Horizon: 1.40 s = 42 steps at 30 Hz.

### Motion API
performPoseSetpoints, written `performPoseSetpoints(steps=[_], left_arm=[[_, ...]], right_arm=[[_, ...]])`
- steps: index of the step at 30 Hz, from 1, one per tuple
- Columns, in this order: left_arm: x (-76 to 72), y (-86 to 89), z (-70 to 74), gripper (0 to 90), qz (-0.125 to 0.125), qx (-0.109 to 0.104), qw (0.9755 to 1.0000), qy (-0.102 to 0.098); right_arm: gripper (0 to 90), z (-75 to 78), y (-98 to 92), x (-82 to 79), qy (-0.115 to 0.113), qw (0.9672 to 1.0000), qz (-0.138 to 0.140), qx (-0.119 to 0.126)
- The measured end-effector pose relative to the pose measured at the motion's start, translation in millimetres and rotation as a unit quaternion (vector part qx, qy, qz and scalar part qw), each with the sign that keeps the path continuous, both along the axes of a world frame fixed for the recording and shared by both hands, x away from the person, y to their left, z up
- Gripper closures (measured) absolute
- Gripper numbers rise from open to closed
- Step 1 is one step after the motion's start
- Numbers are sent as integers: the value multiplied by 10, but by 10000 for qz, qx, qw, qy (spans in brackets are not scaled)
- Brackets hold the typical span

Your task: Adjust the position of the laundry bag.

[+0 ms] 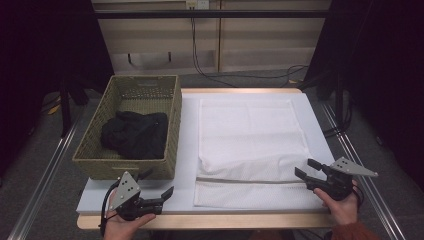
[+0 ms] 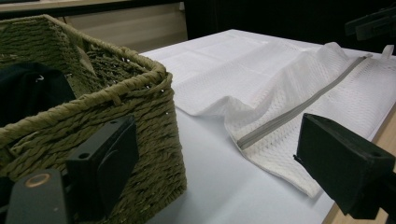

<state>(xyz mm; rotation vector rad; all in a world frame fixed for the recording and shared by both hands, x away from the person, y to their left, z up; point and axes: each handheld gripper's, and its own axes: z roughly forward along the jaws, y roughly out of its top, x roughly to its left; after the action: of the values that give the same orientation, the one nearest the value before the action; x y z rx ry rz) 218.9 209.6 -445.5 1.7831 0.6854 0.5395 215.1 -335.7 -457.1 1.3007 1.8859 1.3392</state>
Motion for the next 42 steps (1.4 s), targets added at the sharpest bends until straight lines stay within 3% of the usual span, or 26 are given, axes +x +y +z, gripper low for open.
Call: performPoseSetpoints(steps=[12,17,24,32,42], left_arm=[[26,-2,-8,127,13,55,10000,35],[22,-9,-6,127,-37,44,10000,52],[5,2,-9,127,-70,82,9999,64],[14,3,-6,133,-125,69,9999,67],[2,3,6,136,-146,136,9998,50]], right_arm=[[362,6,19,92,206,9997,103,-76],[374,46,104,156,405,9985,353,-120],[418,68,282,200,585,9944,821,-324],[487,111,563,343,682,9893,1248,-330],[547,159,1019,549,750,9803,1791,-373]])
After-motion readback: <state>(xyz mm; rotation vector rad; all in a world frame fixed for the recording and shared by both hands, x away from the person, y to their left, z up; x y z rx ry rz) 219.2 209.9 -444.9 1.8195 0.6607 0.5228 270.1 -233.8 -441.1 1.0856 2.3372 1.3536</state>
